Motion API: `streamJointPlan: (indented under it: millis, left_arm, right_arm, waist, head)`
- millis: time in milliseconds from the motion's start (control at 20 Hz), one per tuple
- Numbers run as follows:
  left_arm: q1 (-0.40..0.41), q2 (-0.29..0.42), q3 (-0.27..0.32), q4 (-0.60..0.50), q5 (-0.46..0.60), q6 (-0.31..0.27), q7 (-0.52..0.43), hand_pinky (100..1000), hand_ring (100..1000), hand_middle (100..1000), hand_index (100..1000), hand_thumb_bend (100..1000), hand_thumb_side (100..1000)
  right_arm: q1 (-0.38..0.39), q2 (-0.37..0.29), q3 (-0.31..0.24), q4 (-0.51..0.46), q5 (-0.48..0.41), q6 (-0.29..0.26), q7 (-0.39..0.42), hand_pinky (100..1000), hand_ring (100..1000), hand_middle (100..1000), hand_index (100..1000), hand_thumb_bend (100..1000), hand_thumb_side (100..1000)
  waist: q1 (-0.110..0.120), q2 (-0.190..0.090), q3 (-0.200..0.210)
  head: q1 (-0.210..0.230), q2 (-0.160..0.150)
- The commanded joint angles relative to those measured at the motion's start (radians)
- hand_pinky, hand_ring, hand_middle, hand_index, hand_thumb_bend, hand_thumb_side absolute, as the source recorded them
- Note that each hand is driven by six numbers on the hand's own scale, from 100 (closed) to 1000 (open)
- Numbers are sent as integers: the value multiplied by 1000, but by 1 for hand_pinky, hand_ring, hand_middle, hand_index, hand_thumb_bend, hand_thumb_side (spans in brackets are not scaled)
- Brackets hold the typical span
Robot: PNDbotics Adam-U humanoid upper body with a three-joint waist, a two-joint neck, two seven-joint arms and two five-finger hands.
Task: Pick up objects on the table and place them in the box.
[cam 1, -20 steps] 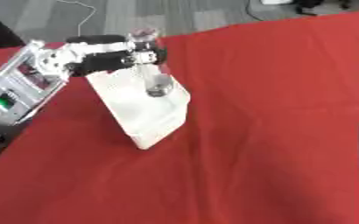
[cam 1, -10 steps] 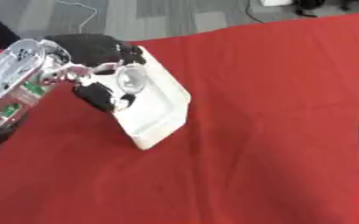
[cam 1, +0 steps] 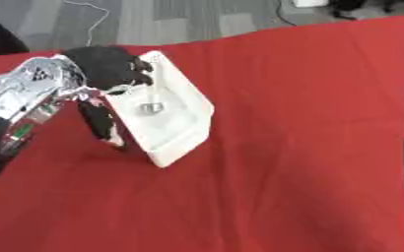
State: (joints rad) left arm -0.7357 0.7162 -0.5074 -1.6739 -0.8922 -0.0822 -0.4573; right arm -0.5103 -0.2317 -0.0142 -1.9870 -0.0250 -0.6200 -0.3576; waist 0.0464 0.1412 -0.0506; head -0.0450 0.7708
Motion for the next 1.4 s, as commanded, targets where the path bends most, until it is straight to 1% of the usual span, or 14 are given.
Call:
streamJointPlan:
  millis: [50,100,150,200,300,350,450,550,700,850,1050,1150,1250,1400]
  left_arm:
    - [1,29,55,-142,322,139,214,774,791,900,915,100,1000]
    - [8,45,67,-210,439,189,267,736,775,893,907,100,1000]
    - [5,52,94,-269,569,205,345,700,753,874,889,100,1000]
    - [-1,61,119,-298,705,189,430,653,725,848,865,100,991]
    - [-4,86,162,-319,946,106,585,563,651,797,808,100,937]
    - [0,93,193,-323,1065,39,668,504,596,753,765,100,892]
    - [20,106,243,-325,1236,-82,779,458,542,705,726,100,856]
    - [54,110,297,-326,1346,-199,849,431,497,654,710,100,848]
    - [122,92,363,-326,1415,-339,895,400,460,609,677,100,835]
    - [203,25,405,-326,1419,-488,917,370,416,545,615,100,802]
    - [299,-99,400,-326,1340,-683,906,393,427,541,606,100,785]
    - [328,-137,385,-326,1285,-782,892,388,419,534,603,100,783]
    - [323,-153,372,-326,1236,-814,871,394,430,540,603,100,773]
    - [319,-168,350,-326,1216,-824,866,394,430,541,604,100,774]
  right_arm:
    - [-3,-19,-8,-13,8,1,0,351,334,330,464,100,1000]
    - [-2,-21,-9,-13,9,1,-1,351,334,330,464,100,1000]
    - [2,-25,-11,-13,11,1,-1,350,334,330,464,100,1000]
    - [6,-30,-13,-13,13,2,-2,350,334,330,464,100,1000]
    - [13,-38,-15,-13,16,3,-4,350,334,330,464,100,1000]
    - [18,-43,-17,-13,19,3,-5,350,334,330,464,100,1000]
    - [27,-50,-21,-13,24,4,-9,349,334,329,464,100,1000]
    - [38,-58,-28,-13,30,4,-15,349,334,329,464,100,1000]
    - [57,-69,-40,-13,43,6,-27,347,333,328,464,100,1000]
    - [76,-82,-52,-13,60,6,-40,347,334,329,465,100,1000]
    - [95,-89,-66,-13,83,4,-60,343,331,328,467,100,1000]
    - [101,-91,-70,-13,92,3,-68,344,332,329,468,100,1000]
    - [107,-98,-73,-13,100,-2,-75,344,332,329,469,100,1000]
    - [112,-103,-70,-13,105,-4,-79,343,332,329,469,100,1000]
  waist:
    - [-2,-15,5]
    - [-2,-15,8]
    - [-2,-17,15]
    - [-2,-19,21]
    - [-2,-23,32]
    - [-3,-28,41]
    - [-5,-35,55]
    - [-8,-42,69]
    - [-16,-53,90]
    - [-28,-64,114]
    - [-49,-69,137]
    - [-56,-69,145]
    - [-58,-71,155]
    - [-59,-72,161]
  head:
    - [-5,-1]
    - [-6,-1]
    - [-12,-1]
    - [-19,-1]
    - [-33,-1]
    - [-43,-1]
    - [-59,-1]
    - [-76,-1]
    - [-93,-1]
    - [-100,-1]
    - [-108,-1]
    - [-116,-1]
    - [-120,-1]
    - [-126,-1]
